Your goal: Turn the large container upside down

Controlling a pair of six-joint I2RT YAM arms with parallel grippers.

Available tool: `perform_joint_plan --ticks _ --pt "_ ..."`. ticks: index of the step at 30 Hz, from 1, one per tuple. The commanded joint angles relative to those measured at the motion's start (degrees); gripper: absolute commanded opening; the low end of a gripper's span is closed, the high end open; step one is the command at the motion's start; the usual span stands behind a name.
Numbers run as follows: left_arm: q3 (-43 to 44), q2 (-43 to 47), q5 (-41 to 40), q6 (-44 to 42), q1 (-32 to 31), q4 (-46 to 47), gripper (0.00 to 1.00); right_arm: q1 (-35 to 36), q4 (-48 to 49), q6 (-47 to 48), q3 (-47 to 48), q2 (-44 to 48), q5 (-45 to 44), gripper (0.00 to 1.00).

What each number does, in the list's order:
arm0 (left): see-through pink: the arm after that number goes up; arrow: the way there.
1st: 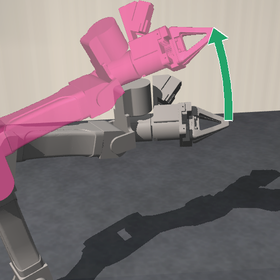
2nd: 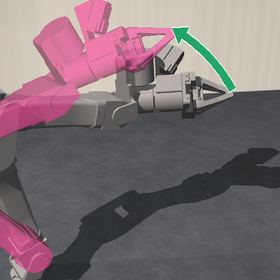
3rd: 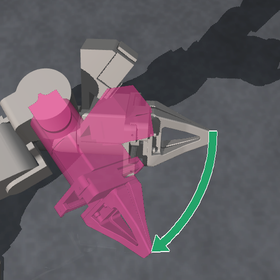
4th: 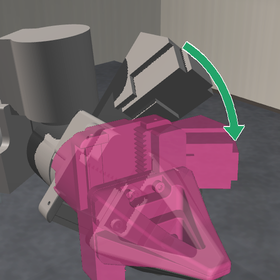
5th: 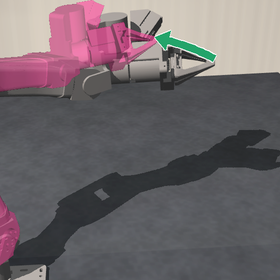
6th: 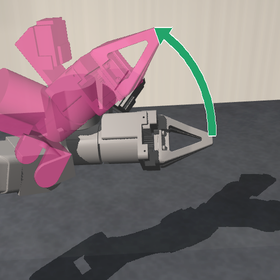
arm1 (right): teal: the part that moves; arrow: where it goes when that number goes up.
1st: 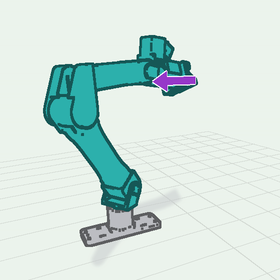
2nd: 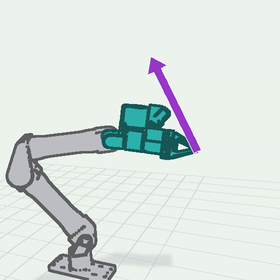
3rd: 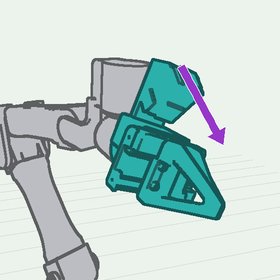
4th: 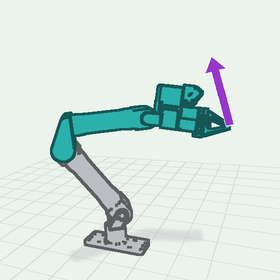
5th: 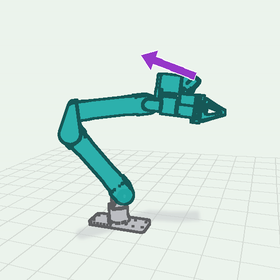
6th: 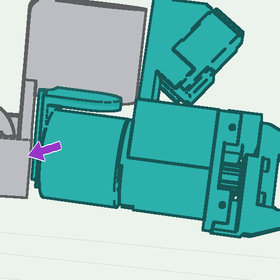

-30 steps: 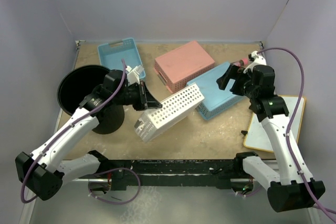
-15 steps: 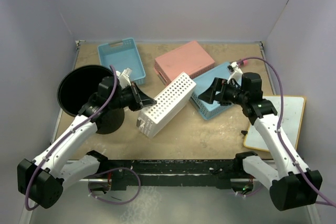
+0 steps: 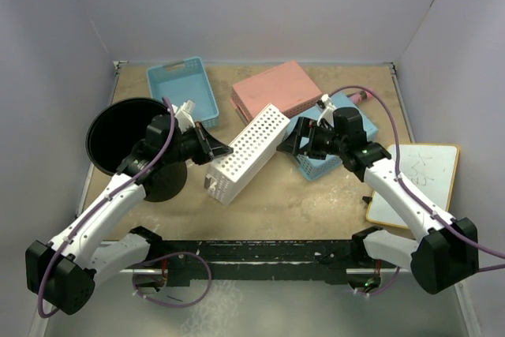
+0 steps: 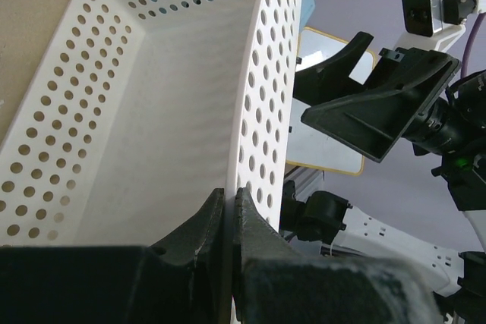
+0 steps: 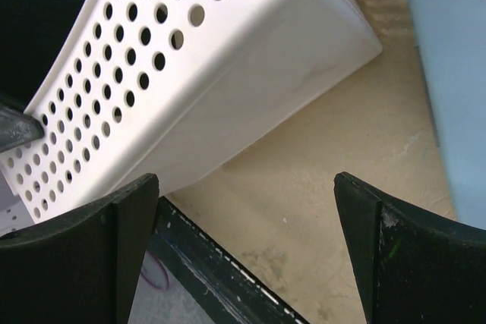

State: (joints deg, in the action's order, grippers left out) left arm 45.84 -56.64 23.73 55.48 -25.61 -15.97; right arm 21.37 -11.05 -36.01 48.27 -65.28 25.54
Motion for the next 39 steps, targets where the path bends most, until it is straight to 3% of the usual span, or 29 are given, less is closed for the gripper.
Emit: perform_joint_plan --ticks 1,5,9,13,16,19,24,30,39 --pt "-2.41 -1.52 -1.27 -0.58 0.60 -2.39 0.00 -0.01 3.64 -3.88 0.76 0.99 -6.65 1.00" --pt "-3.19 -1.22 -0.73 -1.15 0.62 -2.53 0.00 -1.30 2.98 0.47 6.12 -2.80 -11.33 1.00" --pt "-3.95 -0.78 -0.14 -0.68 0.68 -1.68 0.00 -2.64 3.46 5.30 12.45 -9.05 -5.33 1.00" --pt "-4.22 -0.05 0.40 -0.78 0.66 -0.87 0.00 -3.32 7.72 2.99 12.55 -11.23 -1.34 1.00" --pt "-4.35 0.45 0.30 -0.89 0.72 -0.52 0.00 -3.34 7.89 2.15 12.75 -12.09 -3.12 1.00" --pt "-4.43 0.62 0.54 -0.56 0.70 0.33 0.00 -4.41 1.31 3.97 15.67 -13.33 -8.12 0.98" --pt "-2.80 1.94 -2.16 -0.05 1.02 -0.37 0.00 -9.17 -2.18 5.16 10.56 -6.87 -12.51 0.96" --pt "-2.04 6.06 -3.58 1.96 3.30 3.32 0.00 -9.16 -8.28 11.30 6.95 -2.75 -9.97 0.97" --pt "11.70 2.10 -7.52 -3.80 3.55 -2.81 0.00 -8.88 -13.91 9.60 1.15 3.08 -10.32 0.97"
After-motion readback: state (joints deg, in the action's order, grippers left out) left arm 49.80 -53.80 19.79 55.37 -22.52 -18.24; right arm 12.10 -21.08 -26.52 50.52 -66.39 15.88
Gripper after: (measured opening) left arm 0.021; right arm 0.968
